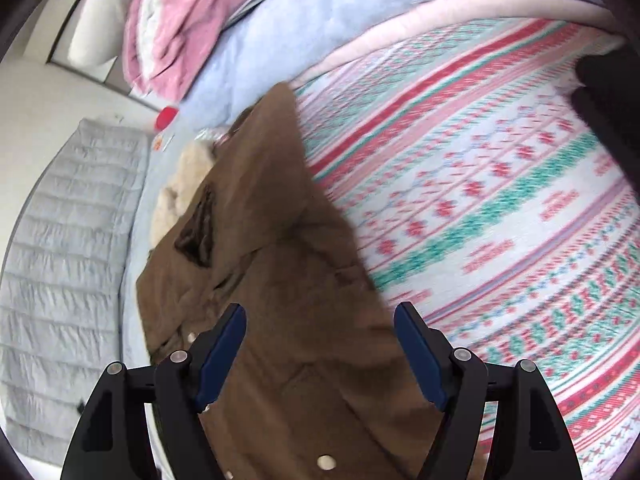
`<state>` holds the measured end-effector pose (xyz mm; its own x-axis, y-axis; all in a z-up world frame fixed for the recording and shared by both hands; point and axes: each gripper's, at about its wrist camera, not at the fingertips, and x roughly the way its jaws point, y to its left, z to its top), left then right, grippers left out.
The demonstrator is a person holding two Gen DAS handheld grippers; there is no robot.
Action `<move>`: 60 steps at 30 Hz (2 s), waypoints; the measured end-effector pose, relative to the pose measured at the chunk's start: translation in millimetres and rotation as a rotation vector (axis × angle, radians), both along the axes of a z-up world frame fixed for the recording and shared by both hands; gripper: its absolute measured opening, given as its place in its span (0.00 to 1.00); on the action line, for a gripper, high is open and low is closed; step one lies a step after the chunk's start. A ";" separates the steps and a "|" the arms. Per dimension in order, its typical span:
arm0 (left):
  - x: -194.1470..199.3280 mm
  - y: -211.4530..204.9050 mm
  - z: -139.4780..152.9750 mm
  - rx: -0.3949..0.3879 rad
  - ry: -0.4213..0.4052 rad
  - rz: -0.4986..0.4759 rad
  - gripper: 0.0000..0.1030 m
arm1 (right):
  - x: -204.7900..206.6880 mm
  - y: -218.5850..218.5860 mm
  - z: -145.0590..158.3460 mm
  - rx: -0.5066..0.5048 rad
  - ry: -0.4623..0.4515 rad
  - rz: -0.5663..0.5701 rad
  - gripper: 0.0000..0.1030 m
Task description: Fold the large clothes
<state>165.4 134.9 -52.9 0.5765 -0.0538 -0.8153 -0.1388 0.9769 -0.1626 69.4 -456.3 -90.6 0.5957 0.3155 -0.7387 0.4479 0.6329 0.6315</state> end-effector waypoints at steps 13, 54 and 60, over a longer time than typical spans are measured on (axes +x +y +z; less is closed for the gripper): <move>-64.9 47.5 -37.1 -0.046 0.101 -0.046 0.50 | -12.1 14.8 -57.7 -0.122 0.118 0.133 0.10; -216.4 85.8 -54.0 -0.272 0.040 -0.094 0.38 | -212.8 27.7 -53.9 0.068 -0.035 0.149 0.55; -218.8 80.2 -42.2 -0.208 -0.034 -0.101 0.34 | -217.9 24.1 -47.6 0.087 -0.089 0.148 0.55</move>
